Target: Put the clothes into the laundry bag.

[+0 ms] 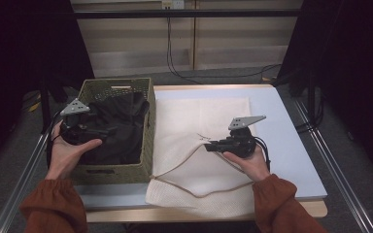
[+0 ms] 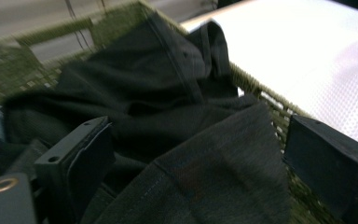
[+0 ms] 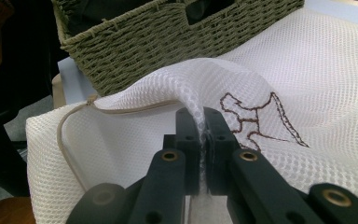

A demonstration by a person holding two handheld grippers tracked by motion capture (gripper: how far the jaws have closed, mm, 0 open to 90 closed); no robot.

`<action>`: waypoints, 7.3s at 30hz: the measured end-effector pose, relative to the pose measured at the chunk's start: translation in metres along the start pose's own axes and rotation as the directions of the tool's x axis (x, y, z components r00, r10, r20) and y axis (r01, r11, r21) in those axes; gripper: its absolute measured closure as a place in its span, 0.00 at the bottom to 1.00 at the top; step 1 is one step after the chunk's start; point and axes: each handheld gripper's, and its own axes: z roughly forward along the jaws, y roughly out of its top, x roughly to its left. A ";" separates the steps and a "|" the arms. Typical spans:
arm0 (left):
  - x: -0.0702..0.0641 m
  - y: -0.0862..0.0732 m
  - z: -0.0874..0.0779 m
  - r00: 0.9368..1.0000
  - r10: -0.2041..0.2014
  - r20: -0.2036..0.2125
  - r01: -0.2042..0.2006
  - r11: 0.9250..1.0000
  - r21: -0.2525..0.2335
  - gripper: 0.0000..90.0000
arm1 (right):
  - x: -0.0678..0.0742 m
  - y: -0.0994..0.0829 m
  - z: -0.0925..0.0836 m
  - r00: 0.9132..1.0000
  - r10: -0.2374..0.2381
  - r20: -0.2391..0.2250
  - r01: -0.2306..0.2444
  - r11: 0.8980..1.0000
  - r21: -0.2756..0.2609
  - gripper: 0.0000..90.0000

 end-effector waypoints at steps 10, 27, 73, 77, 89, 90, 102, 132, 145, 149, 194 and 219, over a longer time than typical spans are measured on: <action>0.022 -0.016 -0.001 0.994 -0.020 -0.111 0.027 0.998 0.059 0.08 | -0.001 -0.001 0.000 1.000 0.000 -0.007 0.000 1.000 0.000 0.97; 0.033 -0.017 0.044 0.997 -0.080 0.001 0.079 0.978 0.193 0.01 | -0.002 -0.003 0.004 1.000 0.003 -0.015 -0.002 1.000 0.026 0.96; 0.030 -0.036 0.104 0.991 -0.018 0.134 -0.039 0.911 0.412 0.00 | 0.000 -0.006 0.008 1.000 -0.016 0.006 0.016 0.998 0.054 0.95; 0.029 -0.036 0.107 0.987 -0.029 0.155 -0.044 0.894 0.445 0.00 | 0.000 -0.007 0.009 1.000 -0.020 0.010 0.020 0.998 0.058 0.95; 0.023 -0.024 0.111 0.993 0.002 0.115 -0.067 0.828 0.557 0.54 | 0.002 -0.006 0.008 1.000 -0.027 0.013 0.026 0.998 0.056 0.96; 0.022 -0.022 0.110 0.992 0.022 0.124 -0.089 0.820 0.566 0.57 | 0.002 -0.006 0.008 1.000 -0.025 0.012 0.025 0.998 0.055 0.95; 0.027 -0.013 0.095 0.995 -0.037 0.097 -0.011 0.890 0.455 0.69 | 0.001 -0.004 0.008 1.000 -0.019 0.024 0.017 0.999 0.047 0.97; 0.039 -0.003 0.039 0.984 -0.177 -0.035 0.180 0.980 0.089 0.70 | -0.002 -0.005 0.005 1.000 -0.004 0.024 0.004 1.000 0.031 0.98; 0.043 0.001 0.014 0.980 -0.196 -0.032 0.195 0.980 -0.048 0.70 | 0.000 -0.005 0.006 1.000 -0.005 0.020 0.004 0.999 0.037 0.98; 0.042 0.002 0.010 0.982 -0.187 -0.034 0.185 0.981 -0.064 0.70 | 0.000 -0.005 0.006 1.000 -0.005 0.020 0.004 0.999 0.037 0.98; -0.008 0.049 -0.051 0.999 0.004 0.042 0.011 0.932 -0.361 0.70 | -0.005 -0.005 0.007 1.000 0.024 0.014 -0.024 0.999 0.039 0.98; -0.041 0.047 -0.069 0.988 0.109 0.110 -0.049 0.893 -0.448 0.69 | -0.006 -0.005 0.008 0.999 0.029 0.016 -0.030 0.999 0.026 0.98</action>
